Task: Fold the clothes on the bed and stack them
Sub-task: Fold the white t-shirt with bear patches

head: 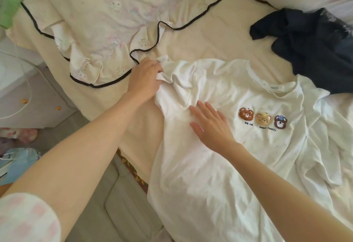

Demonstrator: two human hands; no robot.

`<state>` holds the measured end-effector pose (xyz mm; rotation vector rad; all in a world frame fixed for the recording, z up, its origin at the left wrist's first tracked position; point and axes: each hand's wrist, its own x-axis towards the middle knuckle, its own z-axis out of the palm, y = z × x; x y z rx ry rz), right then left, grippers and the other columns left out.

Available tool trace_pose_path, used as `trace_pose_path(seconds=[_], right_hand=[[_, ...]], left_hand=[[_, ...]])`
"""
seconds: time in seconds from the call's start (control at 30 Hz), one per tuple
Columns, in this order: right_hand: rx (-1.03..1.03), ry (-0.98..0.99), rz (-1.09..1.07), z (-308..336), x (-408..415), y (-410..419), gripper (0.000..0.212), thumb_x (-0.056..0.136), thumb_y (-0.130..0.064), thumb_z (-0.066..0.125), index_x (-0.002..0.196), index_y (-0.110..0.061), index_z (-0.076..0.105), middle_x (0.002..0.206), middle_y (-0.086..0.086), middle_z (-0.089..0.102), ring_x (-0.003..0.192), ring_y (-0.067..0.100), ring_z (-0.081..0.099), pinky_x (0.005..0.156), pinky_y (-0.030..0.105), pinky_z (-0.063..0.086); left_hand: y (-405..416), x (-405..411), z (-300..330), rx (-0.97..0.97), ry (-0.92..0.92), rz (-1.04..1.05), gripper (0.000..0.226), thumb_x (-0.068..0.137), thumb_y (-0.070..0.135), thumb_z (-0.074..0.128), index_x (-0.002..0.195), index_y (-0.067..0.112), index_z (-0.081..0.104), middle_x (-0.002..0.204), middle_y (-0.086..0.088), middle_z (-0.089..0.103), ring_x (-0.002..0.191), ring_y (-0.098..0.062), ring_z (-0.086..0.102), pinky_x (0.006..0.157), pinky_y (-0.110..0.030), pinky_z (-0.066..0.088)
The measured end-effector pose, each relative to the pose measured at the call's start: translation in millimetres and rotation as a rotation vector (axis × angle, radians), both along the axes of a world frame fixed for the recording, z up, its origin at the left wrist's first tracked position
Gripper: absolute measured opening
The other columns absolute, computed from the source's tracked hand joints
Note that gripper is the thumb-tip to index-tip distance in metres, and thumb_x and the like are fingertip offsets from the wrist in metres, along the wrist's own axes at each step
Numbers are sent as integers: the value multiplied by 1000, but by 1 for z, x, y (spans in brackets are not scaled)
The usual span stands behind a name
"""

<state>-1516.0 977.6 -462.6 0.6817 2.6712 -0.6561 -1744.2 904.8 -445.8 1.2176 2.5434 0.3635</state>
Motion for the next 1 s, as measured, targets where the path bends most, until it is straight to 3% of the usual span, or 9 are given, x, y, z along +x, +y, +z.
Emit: trace_pose_path(seconds=[0.07,0.23,0.37,0.47,0.57,0.67,0.77,0.87,1.0], right_hand=[[-3,0,-29,2,-2,4,50,100,-39,37,147,-28,26,157,-5,19,145,13,11,112,37,14],[-94,58,-264,19,-27,15,41,100,-35,39,138,-22,45,141,-2,47,131,20,38,102,37,26],[-69,165,-409,30,-56,28,40,99,-32,41,136,-18,47,138,2,48,128,24,39,101,39,29],[0,209,-391,31,-76,45,41,99,-29,43,138,-17,44,141,3,45,132,23,35,103,40,28],[20,158,-283,25,-99,67,43,100,-25,39,142,-17,38,147,1,39,138,22,27,108,40,23],[-35,101,-206,15,-129,82,47,100,-27,37,146,-14,31,149,6,37,141,24,23,115,43,15],[-16,-76,-129,6,-150,88,46,98,-34,41,138,-12,39,132,9,52,126,28,43,113,45,15],[-26,-80,-138,9,-159,95,12,92,-27,51,93,-16,55,93,8,55,89,24,50,90,33,35],[-386,311,-486,29,-152,108,7,82,-15,65,83,-8,62,69,-4,52,64,10,48,54,15,37]], left_hand=[[-1,-17,7,100,-47,94,21,88,10,58,107,5,63,111,-14,61,105,-31,54,84,-36,39],[7,-60,45,170,-484,173,13,85,13,60,93,22,62,85,1,62,80,-16,58,61,-20,42],[27,-74,63,420,-314,161,26,89,18,57,113,26,57,95,4,52,74,3,50,67,-5,39],[24,-75,55,673,-341,513,29,91,14,50,119,23,48,100,5,52,75,4,50,73,-6,40],[-4,-50,20,478,-668,873,20,92,10,40,93,22,55,89,-5,56,77,-19,52,69,-31,46],[-34,-7,-3,259,-1115,1046,19,95,22,53,88,7,61,87,-12,68,74,-23,67,56,-28,54],[-36,7,-9,335,-1427,1035,37,90,43,58,95,7,63,86,-8,74,77,-20,71,56,-28,55],[-29,4,-1,628,-1501,1097,22,91,25,61,101,6,64,85,-5,74,80,-20,70,61,-30,57],[-50,10,11,968,-1339,1097,8,90,13,59,96,10,63,88,0,74,87,-14,69,73,-28,56]])
